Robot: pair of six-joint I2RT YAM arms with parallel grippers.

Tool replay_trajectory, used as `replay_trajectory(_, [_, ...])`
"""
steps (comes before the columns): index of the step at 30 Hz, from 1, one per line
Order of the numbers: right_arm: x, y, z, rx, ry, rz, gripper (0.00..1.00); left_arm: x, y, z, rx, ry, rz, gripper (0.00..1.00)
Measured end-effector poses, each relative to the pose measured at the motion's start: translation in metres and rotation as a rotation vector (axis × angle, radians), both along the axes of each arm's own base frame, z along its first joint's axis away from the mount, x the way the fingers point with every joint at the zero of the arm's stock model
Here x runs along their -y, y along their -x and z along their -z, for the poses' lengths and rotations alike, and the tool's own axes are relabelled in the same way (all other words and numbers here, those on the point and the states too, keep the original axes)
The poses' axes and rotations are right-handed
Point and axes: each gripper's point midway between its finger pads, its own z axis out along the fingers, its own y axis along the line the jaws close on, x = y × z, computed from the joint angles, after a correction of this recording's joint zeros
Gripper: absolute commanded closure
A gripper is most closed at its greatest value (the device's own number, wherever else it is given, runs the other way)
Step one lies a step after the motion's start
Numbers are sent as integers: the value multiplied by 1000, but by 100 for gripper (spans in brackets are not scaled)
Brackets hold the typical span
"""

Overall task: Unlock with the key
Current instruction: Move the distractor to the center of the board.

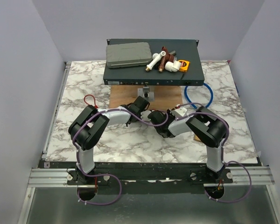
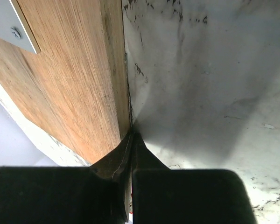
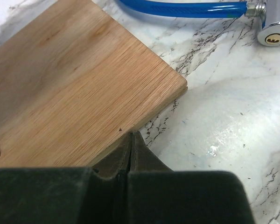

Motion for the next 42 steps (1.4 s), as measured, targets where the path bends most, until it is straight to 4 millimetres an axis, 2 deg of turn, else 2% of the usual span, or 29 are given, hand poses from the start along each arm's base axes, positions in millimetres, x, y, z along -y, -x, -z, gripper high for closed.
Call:
replay_trajectory(8, [-1,-1,-1,57,71,-7,99,-1,-2,-1,-43,0,-29,100])
replay_trajectory(27, [-9,-5,-5,2,127,-122,99,-3,-7,-2,-221,-4,-81,100])
replay_trajectory(35, [-14,-1,-7,-22,82,-180,99,-4,-10,0,-204,-11,-44,100])
replay_trajectory(38, [-21,-2,-9,-15,70,-194,99,-6,-18,0,-118,-31,8,100])
replay_trajectory(42, [-45,-5,-10,-13,8,-268,99,-7,-48,-1,52,-90,50,100])
